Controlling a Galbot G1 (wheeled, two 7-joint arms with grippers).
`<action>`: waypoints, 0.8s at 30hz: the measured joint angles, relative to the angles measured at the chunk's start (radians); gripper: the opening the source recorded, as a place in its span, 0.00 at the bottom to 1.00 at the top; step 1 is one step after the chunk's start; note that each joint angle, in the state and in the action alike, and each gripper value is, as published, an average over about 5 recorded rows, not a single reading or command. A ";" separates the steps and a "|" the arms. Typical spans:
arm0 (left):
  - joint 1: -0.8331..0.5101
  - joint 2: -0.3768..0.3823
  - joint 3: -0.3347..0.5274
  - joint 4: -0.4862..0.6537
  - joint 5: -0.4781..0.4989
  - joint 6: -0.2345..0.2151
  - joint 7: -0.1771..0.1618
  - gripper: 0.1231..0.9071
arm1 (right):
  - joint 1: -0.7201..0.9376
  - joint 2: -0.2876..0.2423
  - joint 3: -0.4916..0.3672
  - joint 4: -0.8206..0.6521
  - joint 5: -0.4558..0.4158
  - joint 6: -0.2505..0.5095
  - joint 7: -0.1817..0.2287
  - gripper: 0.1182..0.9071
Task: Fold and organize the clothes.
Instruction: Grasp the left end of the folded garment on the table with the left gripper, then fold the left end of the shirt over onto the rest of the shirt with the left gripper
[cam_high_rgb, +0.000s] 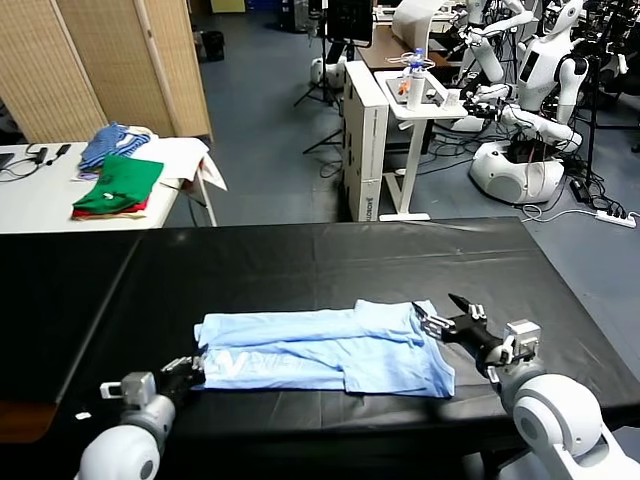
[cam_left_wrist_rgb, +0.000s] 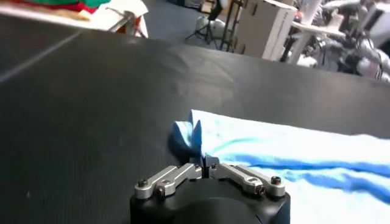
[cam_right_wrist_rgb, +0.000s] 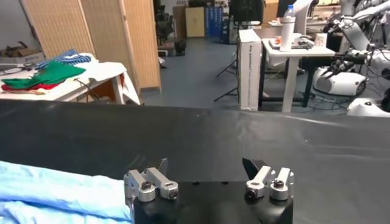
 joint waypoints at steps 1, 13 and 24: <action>0.005 0.008 -0.007 -0.001 0.034 -0.005 0.008 0.05 | -0.001 0.002 0.002 0.000 0.000 0.000 0.000 1.00; 0.083 0.141 -0.157 -0.001 0.208 -0.038 0.046 0.05 | -0.008 0.033 0.010 0.005 0.002 0.006 0.004 1.00; 0.060 0.104 -0.152 -0.094 0.021 -0.025 -0.004 0.05 | -0.067 0.056 0.052 0.037 -0.013 0.034 0.012 1.00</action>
